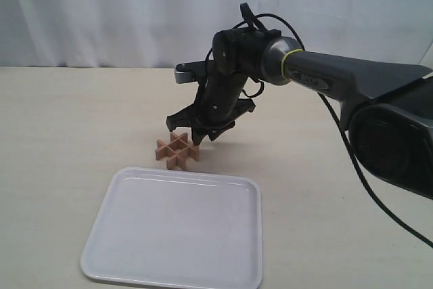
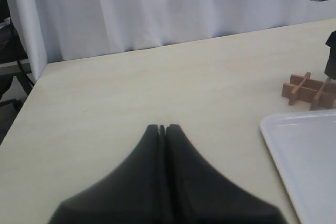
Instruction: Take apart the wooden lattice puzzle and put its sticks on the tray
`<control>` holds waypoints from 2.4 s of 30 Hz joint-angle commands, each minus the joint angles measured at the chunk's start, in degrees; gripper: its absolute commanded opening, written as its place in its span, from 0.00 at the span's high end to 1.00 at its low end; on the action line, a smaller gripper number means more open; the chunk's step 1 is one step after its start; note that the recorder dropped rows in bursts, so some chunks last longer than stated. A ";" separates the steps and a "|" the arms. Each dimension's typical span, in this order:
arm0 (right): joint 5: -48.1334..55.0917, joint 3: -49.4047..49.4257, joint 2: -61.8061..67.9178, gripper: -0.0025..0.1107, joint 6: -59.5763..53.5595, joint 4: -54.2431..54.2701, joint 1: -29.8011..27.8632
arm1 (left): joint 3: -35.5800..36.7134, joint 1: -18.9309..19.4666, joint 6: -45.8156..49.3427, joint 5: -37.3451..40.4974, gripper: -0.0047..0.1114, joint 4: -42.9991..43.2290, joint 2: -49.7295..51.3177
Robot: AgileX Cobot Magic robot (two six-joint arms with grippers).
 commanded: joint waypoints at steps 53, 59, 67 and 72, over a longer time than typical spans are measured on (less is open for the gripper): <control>-0.35 -0.51 0.37 0.66 -81.68 1.87 -0.89 | 0.08 0.00 -0.46 -0.53 0.96 0.07 -0.04; -0.45 -0.51 0.53 0.66 -82.72 1.87 -0.89 | 0.08 0.00 -0.46 -0.53 0.96 0.07 -0.04; -0.56 -0.51 1.55 0.66 -82.87 1.87 -0.89 | 0.08 0.00 -0.46 -0.53 0.96 0.07 -0.04; -0.69 -0.51 1.94 0.66 -83.16 1.74 -0.89 | 0.08 0.00 -0.46 -0.53 0.96 0.07 -0.04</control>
